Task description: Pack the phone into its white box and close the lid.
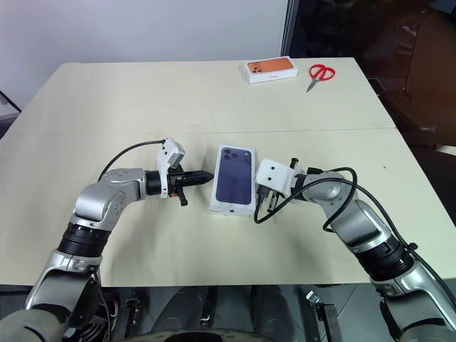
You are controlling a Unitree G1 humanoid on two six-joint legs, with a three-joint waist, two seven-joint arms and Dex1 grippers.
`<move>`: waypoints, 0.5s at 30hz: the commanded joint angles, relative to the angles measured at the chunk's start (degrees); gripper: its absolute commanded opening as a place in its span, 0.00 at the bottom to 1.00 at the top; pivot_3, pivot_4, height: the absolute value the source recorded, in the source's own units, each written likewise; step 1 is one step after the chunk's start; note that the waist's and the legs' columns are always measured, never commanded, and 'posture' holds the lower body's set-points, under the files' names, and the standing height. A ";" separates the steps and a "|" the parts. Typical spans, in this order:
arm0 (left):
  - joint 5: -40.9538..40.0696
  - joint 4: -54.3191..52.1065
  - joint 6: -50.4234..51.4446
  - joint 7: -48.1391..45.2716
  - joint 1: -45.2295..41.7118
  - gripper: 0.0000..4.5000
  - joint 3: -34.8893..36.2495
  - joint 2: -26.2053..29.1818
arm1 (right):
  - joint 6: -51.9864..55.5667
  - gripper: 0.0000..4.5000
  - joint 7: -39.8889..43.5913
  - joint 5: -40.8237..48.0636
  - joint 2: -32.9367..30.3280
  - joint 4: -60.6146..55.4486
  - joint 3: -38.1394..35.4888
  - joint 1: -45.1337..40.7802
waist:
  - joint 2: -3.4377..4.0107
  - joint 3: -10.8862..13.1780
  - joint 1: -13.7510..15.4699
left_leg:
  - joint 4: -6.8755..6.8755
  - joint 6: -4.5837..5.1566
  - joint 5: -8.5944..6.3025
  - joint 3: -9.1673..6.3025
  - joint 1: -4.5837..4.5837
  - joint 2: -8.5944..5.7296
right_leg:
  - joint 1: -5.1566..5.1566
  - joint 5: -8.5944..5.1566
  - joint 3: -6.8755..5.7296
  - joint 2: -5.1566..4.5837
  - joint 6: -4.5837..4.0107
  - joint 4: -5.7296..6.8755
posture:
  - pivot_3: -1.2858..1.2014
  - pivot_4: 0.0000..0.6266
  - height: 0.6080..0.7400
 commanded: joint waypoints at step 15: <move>-1.18 0.77 -2.02 0.63 0.98 0.00 1.45 -0.39 | 1.34 0.01 0.18 -2.77 3.50 -4.79 -0.73 0.73 | 0.00 0.00 -0.10 | 0.01 -0.04 0.03 0.00 0.01 0.00 | 0.00 0.00 0.00 0.01 0.00 0.03 | 0.52 0.24 1.00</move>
